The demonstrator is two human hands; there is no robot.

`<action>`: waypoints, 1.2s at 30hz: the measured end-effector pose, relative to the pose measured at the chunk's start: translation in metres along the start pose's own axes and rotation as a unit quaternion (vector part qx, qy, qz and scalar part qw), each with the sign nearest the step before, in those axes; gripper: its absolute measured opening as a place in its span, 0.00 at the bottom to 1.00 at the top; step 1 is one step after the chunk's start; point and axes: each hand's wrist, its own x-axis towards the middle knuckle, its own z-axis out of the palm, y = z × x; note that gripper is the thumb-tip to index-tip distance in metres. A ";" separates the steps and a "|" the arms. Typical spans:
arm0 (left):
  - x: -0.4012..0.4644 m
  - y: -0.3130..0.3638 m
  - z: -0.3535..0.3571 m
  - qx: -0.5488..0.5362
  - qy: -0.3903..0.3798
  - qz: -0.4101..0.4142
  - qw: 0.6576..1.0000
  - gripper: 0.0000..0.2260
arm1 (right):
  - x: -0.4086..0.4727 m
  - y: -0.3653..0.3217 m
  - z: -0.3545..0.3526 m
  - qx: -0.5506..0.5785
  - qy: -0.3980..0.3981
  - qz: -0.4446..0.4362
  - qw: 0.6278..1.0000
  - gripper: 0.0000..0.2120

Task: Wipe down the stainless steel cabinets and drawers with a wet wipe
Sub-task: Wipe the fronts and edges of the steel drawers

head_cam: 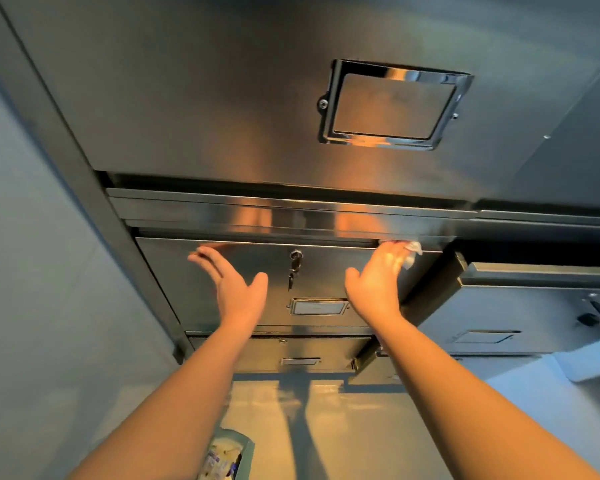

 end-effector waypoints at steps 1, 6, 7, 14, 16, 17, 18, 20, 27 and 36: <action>0.000 0.000 0.000 0.001 0.002 0.000 1.000 0.46 | 0.004 0.006 -0.005 -0.002 0.009 0.001 1.000 0.39; 0.001 -0.002 -0.002 0.011 0.003 -0.001 1.000 0.45 | 0.018 0.013 -0.020 -0.018 0.089 0.076 0.993 0.37; 0.001 -0.002 -0.003 0.013 0.005 0.001 1.000 0.45 | 0.013 0.006 -0.013 -0.003 0.075 0.055 0.996 0.37; 0.002 -0.005 -0.016 0.037 -0.041 -0.001 0.998 0.46 | 0.011 0.012 -0.010 -0.011 0.067 0.033 0.997 0.36; 0.002 -0.007 -0.022 0.044 -0.069 0.002 0.997 0.46 | 0.005 0.005 -0.006 -0.021 0.079 0.031 0.996 0.37; 0.002 -0.007 -0.024 0.047 -0.080 0.001 0.996 0.45 | -0.001 -0.003 0.000 -0.013 0.070 0.018 0.997 0.37; 0.002 -0.007 -0.026 0.052 -0.087 0.000 0.995 0.45 | -0.008 -0.011 0.007 0.003 0.052 0.004 0.999 0.36; 0.001 -0.005 -0.030 0.065 -0.094 -0.003 0.993 0.45 | -0.019 -0.021 0.019 0.014 0.011 -0.030 0.999 0.36; -0.021 -0.004 -0.024 0.068 -0.093 -0.007 0.993 0.40 | -0.036 -0.003 -0.013 0.087 -0.005 -0.059 0.994 0.36; -0.122 0.002 0.071 0.089 -0.239 0.070 0.964 0.37 | -0.106 0.097 -0.071 0.053 0.004 -0.036 0.998 0.37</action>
